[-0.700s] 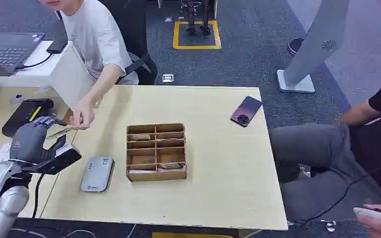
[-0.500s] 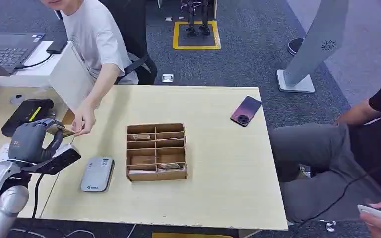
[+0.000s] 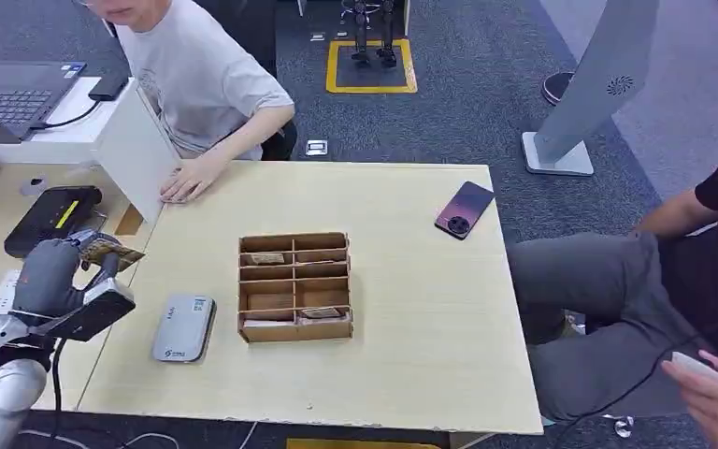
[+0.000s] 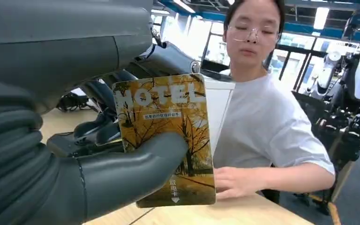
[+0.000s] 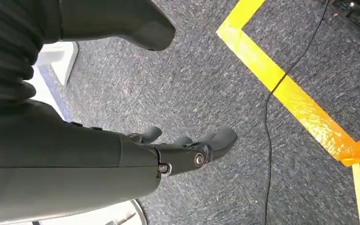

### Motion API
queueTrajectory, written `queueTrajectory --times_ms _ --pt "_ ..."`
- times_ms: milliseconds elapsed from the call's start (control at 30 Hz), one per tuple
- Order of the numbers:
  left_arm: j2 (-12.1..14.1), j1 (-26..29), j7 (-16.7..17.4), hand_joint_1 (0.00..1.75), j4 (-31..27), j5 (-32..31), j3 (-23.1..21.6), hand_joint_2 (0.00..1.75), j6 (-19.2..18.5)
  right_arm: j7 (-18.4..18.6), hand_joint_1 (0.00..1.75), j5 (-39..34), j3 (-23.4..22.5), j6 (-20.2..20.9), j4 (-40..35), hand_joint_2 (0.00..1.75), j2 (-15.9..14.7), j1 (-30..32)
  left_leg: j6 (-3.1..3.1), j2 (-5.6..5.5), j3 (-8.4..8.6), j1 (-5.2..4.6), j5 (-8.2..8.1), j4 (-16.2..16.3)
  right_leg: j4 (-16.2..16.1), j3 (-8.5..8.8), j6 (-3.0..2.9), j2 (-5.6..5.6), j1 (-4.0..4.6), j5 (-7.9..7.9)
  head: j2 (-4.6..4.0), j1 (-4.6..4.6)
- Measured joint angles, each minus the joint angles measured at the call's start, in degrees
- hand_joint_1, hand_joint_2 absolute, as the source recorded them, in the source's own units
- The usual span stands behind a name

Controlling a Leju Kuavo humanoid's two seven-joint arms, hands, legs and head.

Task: Pass the card to the sensor for recognition and then transmit it.

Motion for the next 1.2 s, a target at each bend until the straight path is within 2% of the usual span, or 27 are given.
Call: queueTrajectory --times_ms 233,267,333,433,500,567,633,700,1000,1067,1200 --pt "-0.4 0.1 0.0 1.75 -0.3 0.2 0.3 1.75 -0.2 0.0 0.00 0.0 0.0 0.0 0.0 1.75 0.0 0.0 0.00 0.00 0.00 0.00 0.00 0.0 0.0 0.00 0.00 0.00 0.00 0.00 0.00 0.00" --pt "-0.4 0.1 0.2 1.75 -0.3 1.1 0.3 1.75 -1.6 0.0 0.00 0.0 0.0 0.0 0.0 1.75 0.0 0.0 0.00 0.00 0.00 0.00 0.00 0.0 0.0 0.00 0.00 0.00 0.00 0.00 0.00 0.00" --pt "-0.2 0.2 1.2 1.75 -0.5 5.2 0.3 1.75 -8.3 0.2 0.00 -0.1 0.0 0.0 0.0 1.75 0.0 0.0 0.00 0.00 -0.02 0.00 0.00 0.0 0.0 0.00 0.00 0.00 0.00 -0.01 0.00 0.00" --pt "1.5 1.5 -1.0 1.75 -1.5 8.6 0.0 1.75 -16.8 0.1 0.00 -0.1 0.0 0.2 0.0 1.75 0.0 0.0 -0.04 0.04 -0.02 0.01 -0.03 0.0 0.0 -0.02 -0.01 0.05 0.00 -0.01 0.00 0.00" --pt "3.0 3.1 -3.4 1.75 -2.3 9.7 0.0 1.75 -20.2 0.0 0.00 0.1 0.0 0.3 0.0 1.75 0.0 0.0 -0.05 0.04 -0.01 0.01 -0.04 0.0 0.0 -0.03 -0.02 0.06 0.00 -0.04 0.00 -0.02" --pt "4.5 4.8 -5.1 1.75 -3.2 7.4 -0.2 1.75 -21.8 0.0 0.00 0.2 0.1 0.6 0.0 1.75 0.0 0.0 -0.05 0.02 -0.01 0.01 -0.05 0.0 0.0 -0.04 -0.06 0.04 0.00 -0.09 0.00 0.00" --pt "5.8 5.8 -5.6 1.75 -3.7 4.2 -1.3 1.75 -22.3 0.2 0.00 0.2 0.2 0.8 -0.1 1.75 0.0 -0.1 -0.04 -0.01 -0.02 0.00 -0.05 0.0 0.0 -0.04 -0.07 -0.01 0.00 -0.10 0.00 -0.02" --pt "6.1 5.9 -5.6 1.75 -3.7 3.0 -2.4 1.75 -22.7 0.5 0.00 0.3 0.5 0.8 -0.1 1.75 0.0 -0.1 -0.04 -0.12 -0.04 0.01 -0.05 0.0 0.0 0.00 -0.06 -0.12 0.00 -0.11 0.00 0.00" --pt "7.4 6.0 -5.6 1.75 -3.7 2.6 -5.9 1.75 -22.8 0.6 0.00 0.3 1.2 0.8 -0.2 1.75 0.0 -0.3 -0.04 -0.12 -0.02 0.00 -0.05 0.0 0.0 0.00 -0.07 -0.12 0.00 -0.10 0.00 -0.02" --pt "7.2 5.7 -5.3 1.75 -3.7 3.3 -6.4 1.75 -22.9 0.6 0.00 0.4 1.2 0.8 -0.2 1.75 0.0 -0.4 -0.04 -0.12 -0.02 0.00 -0.05 0.0 0.0 -0.01 -0.07 -0.11 0.00 -0.11 0.00 0.00" --pt "4.9 4.1 -1.2 1.75 -3.1 0.6 -9.3 1.75 -21.4 1.0 0.00 0.4 1.4 0.6 -0.2 1.75 0.0 -0.6 -0.03 -0.16 -0.04 -0.01 -0.05 0.0 0.0 0.00 -0.07 -0.16 0.00 -0.10 0.00 -0.02"
